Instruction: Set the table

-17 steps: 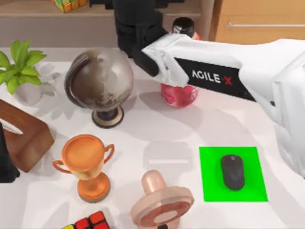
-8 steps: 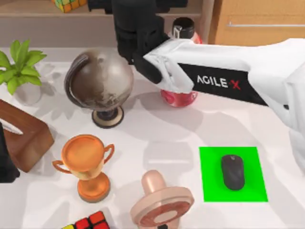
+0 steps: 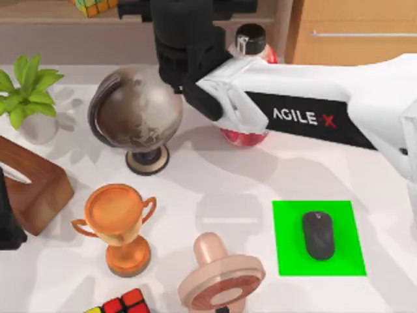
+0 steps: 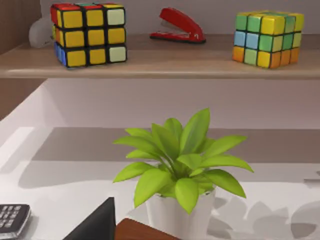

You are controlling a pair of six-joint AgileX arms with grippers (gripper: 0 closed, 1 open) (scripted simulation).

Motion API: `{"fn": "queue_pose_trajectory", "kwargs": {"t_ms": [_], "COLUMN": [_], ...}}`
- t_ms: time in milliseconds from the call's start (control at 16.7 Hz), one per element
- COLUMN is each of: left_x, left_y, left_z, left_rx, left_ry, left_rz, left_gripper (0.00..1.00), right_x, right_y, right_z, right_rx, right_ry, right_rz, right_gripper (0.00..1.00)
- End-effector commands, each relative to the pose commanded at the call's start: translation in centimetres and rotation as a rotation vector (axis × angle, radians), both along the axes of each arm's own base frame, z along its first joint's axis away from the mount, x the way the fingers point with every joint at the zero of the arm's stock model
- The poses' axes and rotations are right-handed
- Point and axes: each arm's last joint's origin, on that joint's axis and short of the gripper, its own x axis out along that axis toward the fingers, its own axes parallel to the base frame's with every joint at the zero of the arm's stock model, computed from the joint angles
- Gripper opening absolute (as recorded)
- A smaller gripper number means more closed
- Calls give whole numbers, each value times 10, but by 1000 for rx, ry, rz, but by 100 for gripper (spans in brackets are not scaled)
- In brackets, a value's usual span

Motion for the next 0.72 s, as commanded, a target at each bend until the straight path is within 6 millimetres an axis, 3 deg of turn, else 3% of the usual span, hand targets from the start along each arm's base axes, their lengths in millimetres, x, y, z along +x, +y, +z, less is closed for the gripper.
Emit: {"fn": "queue_pose_trajectory", "kwargs": {"t_ms": [180, 420, 540, 720], "left_x": [0, 0, 0, 0], "left_y": [0, 0, 0, 0], "left_z": [0, 0, 0, 0], "left_rx": [0, 0, 0, 0], "left_ry": [0, 0, 0, 0], "left_rz": [0, 0, 0, 0], "left_gripper": [100, 100, 100, 100], "right_x": [-8, -39, -57, -83], "right_y": [-1, -10, -22, -56], "right_z": [12, 34, 46, 72], "right_rx": [-12, -69, -94, -90], "right_ry": [8, 73, 120, 170], "right_rz": [41, 183, 261, 350], "right_gripper": [0, 0, 0, 0]}}
